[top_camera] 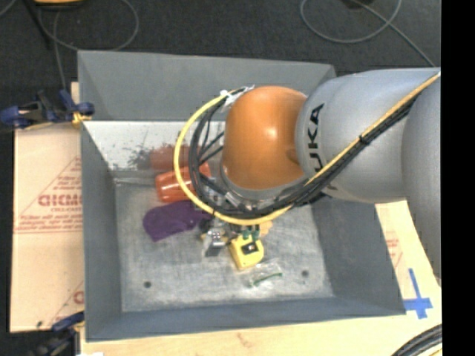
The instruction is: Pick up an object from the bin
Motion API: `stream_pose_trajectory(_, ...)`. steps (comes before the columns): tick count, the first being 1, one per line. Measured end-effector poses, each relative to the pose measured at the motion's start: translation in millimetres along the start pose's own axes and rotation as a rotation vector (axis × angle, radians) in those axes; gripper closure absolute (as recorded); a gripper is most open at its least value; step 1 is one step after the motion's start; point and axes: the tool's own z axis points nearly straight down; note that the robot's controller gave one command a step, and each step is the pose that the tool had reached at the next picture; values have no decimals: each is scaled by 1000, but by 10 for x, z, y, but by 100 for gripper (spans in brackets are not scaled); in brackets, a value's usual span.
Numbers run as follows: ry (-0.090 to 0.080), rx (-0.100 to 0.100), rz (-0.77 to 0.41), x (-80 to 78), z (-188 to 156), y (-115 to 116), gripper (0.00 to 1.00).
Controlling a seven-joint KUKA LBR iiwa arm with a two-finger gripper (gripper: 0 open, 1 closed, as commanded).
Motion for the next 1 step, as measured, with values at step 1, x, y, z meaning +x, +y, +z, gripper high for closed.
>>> stream_pose_trajectory(1,0,0,0,0,0,0,0)
